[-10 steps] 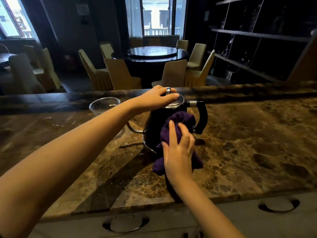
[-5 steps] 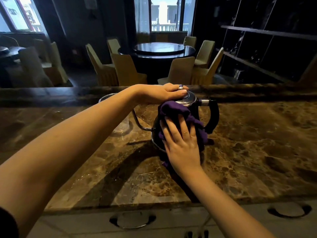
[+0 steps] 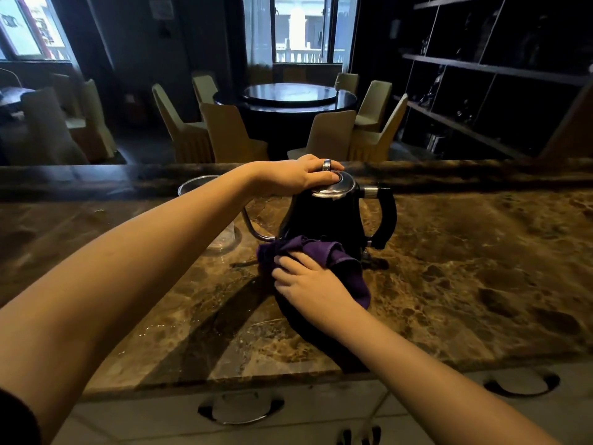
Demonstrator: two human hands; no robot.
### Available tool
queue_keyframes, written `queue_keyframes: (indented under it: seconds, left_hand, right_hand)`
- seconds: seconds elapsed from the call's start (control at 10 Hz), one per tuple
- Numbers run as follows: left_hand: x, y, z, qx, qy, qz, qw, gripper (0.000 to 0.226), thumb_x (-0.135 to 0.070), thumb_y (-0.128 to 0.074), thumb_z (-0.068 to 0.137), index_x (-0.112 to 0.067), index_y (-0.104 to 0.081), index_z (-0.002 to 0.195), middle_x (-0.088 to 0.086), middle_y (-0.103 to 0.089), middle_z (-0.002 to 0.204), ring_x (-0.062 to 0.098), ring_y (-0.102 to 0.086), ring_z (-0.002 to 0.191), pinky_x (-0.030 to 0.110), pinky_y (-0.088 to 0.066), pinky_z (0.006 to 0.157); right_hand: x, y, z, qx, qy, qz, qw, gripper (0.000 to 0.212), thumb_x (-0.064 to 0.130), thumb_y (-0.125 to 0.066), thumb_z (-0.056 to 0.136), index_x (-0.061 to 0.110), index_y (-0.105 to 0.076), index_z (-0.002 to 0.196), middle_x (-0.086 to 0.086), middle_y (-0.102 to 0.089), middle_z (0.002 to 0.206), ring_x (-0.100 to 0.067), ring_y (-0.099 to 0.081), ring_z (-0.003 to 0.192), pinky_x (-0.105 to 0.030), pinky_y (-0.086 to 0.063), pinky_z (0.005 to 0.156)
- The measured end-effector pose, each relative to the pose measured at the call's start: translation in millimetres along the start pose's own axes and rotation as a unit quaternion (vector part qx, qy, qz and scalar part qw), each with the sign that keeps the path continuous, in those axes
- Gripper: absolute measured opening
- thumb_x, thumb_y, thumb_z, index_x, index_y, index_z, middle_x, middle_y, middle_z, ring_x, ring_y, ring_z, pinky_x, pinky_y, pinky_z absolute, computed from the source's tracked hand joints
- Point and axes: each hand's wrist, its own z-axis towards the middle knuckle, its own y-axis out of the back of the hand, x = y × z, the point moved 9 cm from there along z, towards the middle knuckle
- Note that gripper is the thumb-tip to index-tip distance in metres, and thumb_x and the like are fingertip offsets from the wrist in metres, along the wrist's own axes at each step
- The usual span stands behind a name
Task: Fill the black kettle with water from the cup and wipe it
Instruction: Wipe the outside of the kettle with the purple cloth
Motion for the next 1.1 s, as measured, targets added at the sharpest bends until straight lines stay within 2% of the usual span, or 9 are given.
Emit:
queue_keyframes:
  seconds: [0.1, 0.2, 0.3, 0.4, 0.5, 0.6, 0.8, 1.0, 1.1]
  left_hand:
    - [1.4, 1.5, 0.3, -0.006, 0.0, 0.008, 1.0, 0.042, -0.043, -0.039, 0.093, -0.035, -0.039, 0.133, -0.001, -0.036, 0.129, 0.019, -0.036, 0.123, 0.032, -0.025, 0.106]
    - [1.0, 1.3, -0.7, -0.009, 0.001, 0.008, 1.0, 0.041, -0.043, -0.039, 0.093, -0.035, -0.039, 0.133, -0.002, -0.036, 0.129, 0.017, -0.036, 0.122, 0.029, -0.025, 0.102]
    - [0.9, 1.2, -0.4, -0.008, 0.001, 0.004, 1.0, 0.041, -0.044, -0.039, 0.092, -0.037, -0.039, 0.133, -0.003, -0.036, 0.128, 0.015, -0.036, 0.119, 0.028, -0.025, 0.1]
    - [2.0, 2.3, 0.3, -0.006, -0.005, 0.0, 1.0, 0.04, -0.045, -0.039, 0.092, -0.038, -0.04, 0.132, -0.002, -0.037, 0.128, 0.016, -0.036, 0.119, 0.029, -0.025, 0.103]
    - [6.0, 6.2, 0.3, -0.006, -0.001, 0.003, 1.0, 0.038, -0.044, -0.039, 0.092, -0.039, -0.041, 0.131, -0.003, -0.036, 0.128, 0.015, -0.035, 0.12, 0.029, -0.025, 0.103]
    - [9.3, 7.7, 0.2, 0.002, -0.002, 0.001, 1.0, 0.038, -0.042, -0.039, 0.093, -0.039, -0.04, 0.131, -0.003, -0.036, 0.128, 0.014, -0.034, 0.12, 0.028, -0.023, 0.102]
    - [6.7, 8.4, -1.8, 0.004, -0.001, -0.024, 1.0, 0.041, -0.042, -0.039, 0.093, -0.038, -0.036, 0.134, -0.005, -0.034, 0.129, 0.012, -0.033, 0.117, 0.027, -0.024, 0.099]
    - [4.5, 10.3, -5.6, 0.0, 0.003, -0.035, 0.999, 0.048, -0.045, -0.042, 0.091, -0.032, -0.034, 0.136, -0.008, -0.037, 0.126, 0.007, -0.035, 0.115, 0.025, -0.027, 0.096]
    - [3.8, 16.3, -16.8, -0.057, -0.018, -0.009, 0.998, 0.054, -0.044, -0.043, 0.091, -0.023, -0.029, 0.139, -0.005, -0.042, 0.129, 0.003, -0.038, 0.109, 0.023, -0.028, 0.092]
  right_hand:
    - [-2.8, 6.3, -25.3, -0.014, 0.033, 0.04, 0.999, 0.026, 0.027, -0.05, 0.079, 0.036, -0.069, 0.094, 0.021, -0.066, 0.109, -0.006, -0.055, 0.115, -0.025, -0.041, 0.1]
    - [-18.4, 5.0, -50.7, -0.054, 0.021, 0.124, 0.991, 0.024, 0.024, -0.062, 0.08, 0.031, -0.067, 0.103, 0.015, -0.067, 0.113, -0.01, -0.054, 0.117, -0.028, -0.04, 0.099]
    - [-38.1, -1.4, -70.9, -0.074, -0.019, 0.223, 0.972, 0.024, 0.025, -0.052, 0.086, 0.024, -0.068, 0.103, 0.01, -0.069, 0.11, -0.014, -0.053, 0.114, -0.026, -0.03, 0.1]
    - [-54.4, -6.7, -85.8, -0.1, -0.042, 0.255, 0.961, 0.024, 0.026, -0.05, 0.088, 0.02, -0.07, 0.101, 0.006, -0.07, 0.106, -0.012, -0.046, 0.113, -0.024, -0.028, 0.1]
    - [-87.3, -18.4, -101.1, -0.107, -0.105, 0.273, 0.95, 0.017, 0.015, -0.061, 0.084, 0.016, -0.069, 0.099, 0.0, -0.069, 0.103, -0.021, -0.048, 0.106, -0.036, -0.041, 0.096]
    - [-130.7, -32.9, -122.0, -0.1, -0.193, 0.301, 0.929, 0.022, 0.006, -0.064, 0.082, 0.015, -0.068, 0.102, -0.002, -0.068, 0.103, -0.026, -0.05, 0.101, -0.039, -0.042, 0.093]
    - [-167.8, -49.4, -133.2, -0.072, -0.251, 0.288, 0.921, 0.021, 0.011, -0.061, 0.085, 0.018, -0.067, 0.104, -0.001, -0.067, 0.106, -0.026, -0.048, 0.102, -0.034, -0.037, 0.094]
    - [-173.7, -41.6, -128.7, -0.05, -0.289, 0.238, 0.926, 0.026, 0.024, -0.055, 0.09, 0.017, -0.061, 0.114, -0.003, -0.065, 0.113, -0.024, -0.048, 0.109, -0.037, -0.035, 0.098]
    - [-162.0, 2.7, -139.0, -0.178, -0.337, 0.232, 0.895, 0.026, 0.021, -0.055, 0.089, 0.017, -0.059, 0.115, -0.004, -0.065, 0.11, -0.024, -0.05, 0.11, -0.037, -0.036, 0.096]
